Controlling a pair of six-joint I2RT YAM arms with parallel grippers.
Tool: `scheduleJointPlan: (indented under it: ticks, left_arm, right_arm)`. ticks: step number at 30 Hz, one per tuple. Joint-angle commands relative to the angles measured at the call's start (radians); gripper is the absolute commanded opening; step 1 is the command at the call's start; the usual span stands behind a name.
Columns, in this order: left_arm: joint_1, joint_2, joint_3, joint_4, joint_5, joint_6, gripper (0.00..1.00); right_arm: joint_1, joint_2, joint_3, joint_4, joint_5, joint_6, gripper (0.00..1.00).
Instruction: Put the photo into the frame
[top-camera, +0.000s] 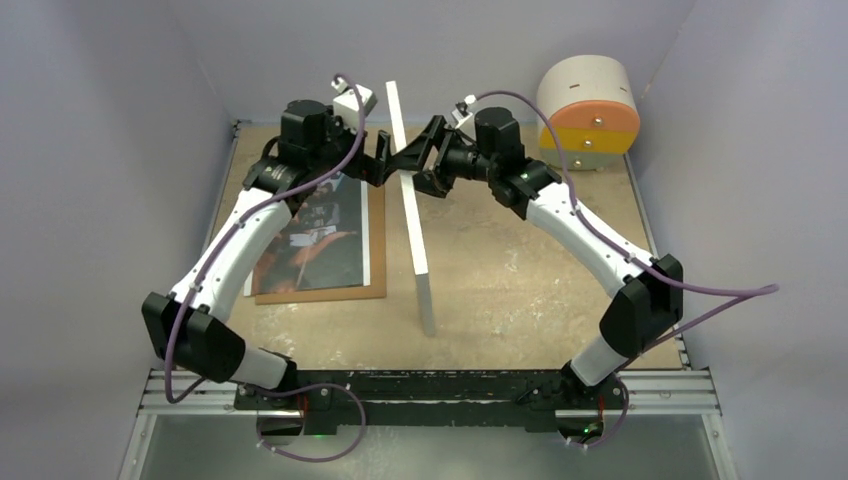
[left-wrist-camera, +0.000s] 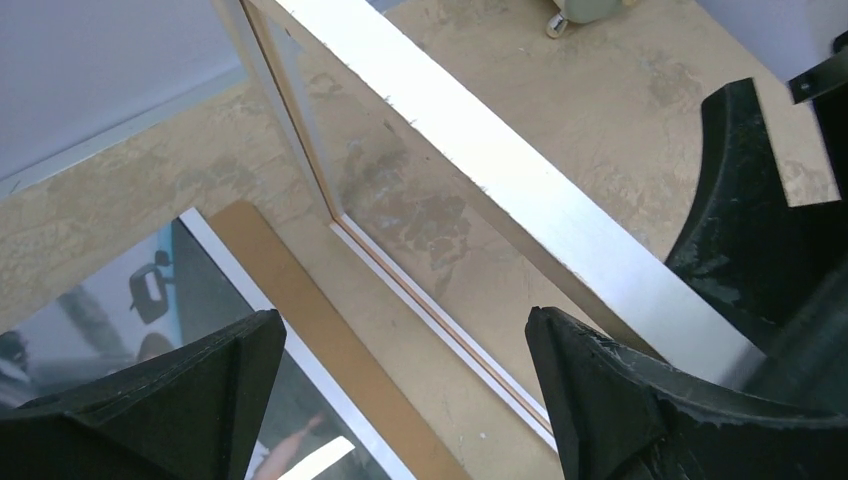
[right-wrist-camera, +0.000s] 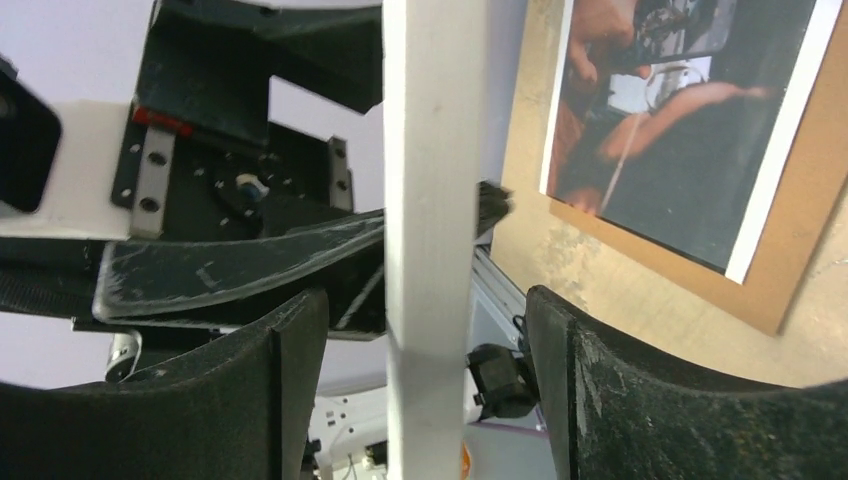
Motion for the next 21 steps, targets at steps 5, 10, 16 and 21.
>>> scheduleJointPlan:
  ticks: [5, 10, 16, 21]
  left_arm:
    - [-0.078, 0.093, 0.111, 0.016, -0.089, -0.02, 1.0]
    - [-0.081, 0.094, 0.081, 0.016, -0.114, -0.004, 1.0]
    - [-0.08, 0.072, -0.041, 0.028, -0.166, 0.064, 1.0]
    - [-0.081, 0.067, -0.223, 0.103, -0.24, 0.167, 1.0]
  right_arm:
    - [-0.044, -0.068, 0.159, -0.381, -0.005, -0.261, 0.74]
    - [-0.052, -0.051, 0.244, -0.621, 0.143, -0.419, 0.64]
    - [-0.053, -0.053, 0.298, -0.807, 0.36, -0.571, 0.53]
    - [-0.053, -0.09, 0.272, -0.889, 0.502, -0.659, 0.38]
